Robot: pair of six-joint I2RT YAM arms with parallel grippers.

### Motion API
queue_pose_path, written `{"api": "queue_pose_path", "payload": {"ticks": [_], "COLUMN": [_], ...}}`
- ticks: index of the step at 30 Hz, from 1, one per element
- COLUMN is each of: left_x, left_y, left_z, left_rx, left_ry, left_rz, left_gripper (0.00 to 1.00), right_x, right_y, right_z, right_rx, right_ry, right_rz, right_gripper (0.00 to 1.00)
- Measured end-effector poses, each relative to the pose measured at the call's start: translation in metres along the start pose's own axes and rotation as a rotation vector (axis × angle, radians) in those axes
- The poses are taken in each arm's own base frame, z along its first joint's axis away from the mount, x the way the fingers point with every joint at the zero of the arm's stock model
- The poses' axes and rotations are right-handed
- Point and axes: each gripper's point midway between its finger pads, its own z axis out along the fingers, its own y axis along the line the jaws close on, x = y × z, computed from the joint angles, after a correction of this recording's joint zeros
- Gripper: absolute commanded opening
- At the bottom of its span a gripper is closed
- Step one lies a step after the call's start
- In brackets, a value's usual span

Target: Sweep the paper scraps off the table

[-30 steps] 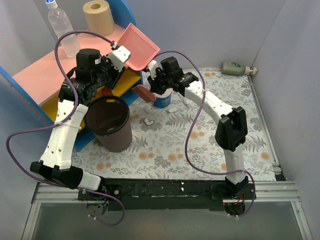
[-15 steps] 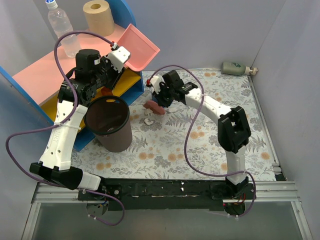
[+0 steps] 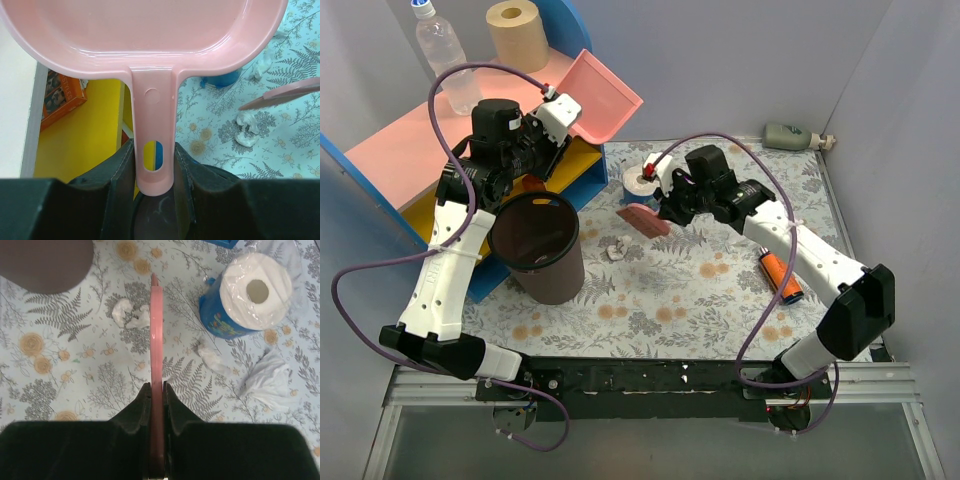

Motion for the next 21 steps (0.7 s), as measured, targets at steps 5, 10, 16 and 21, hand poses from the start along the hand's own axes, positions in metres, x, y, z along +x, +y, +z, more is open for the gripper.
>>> {"api": "queue_pose_path", "payload": {"ticks": [5,10,16,21], "left_x": [0.000,0.000,0.002,0.002], "left_y": [-0.001,-0.001,-0.002,-0.002], "left_z": [0.000,0.000,0.001,0.001], "left_rx": [0.003,0.004,0.006,0.007], "left_ry": [-0.002,-0.002,0.005,0.005], "left_rz": [-0.008,-0.011,-0.010,-0.005], "left_gripper": [0.00,0.00,0.00,0.00], "right_x": [-0.018,-0.037,-0.028,-0.008], "right_y": [0.008,0.009,0.018,0.016], "right_z": [0.027,0.075,0.122,0.134], "right_rx": [-0.098,-0.199,-0.264,-0.218], "right_ry": [-0.033,-0.051,-0.004,0.060], "right_rz": [0.109,0.260,0.438,0.532], "right_gripper": [0.01,0.01,0.01,0.01]}}
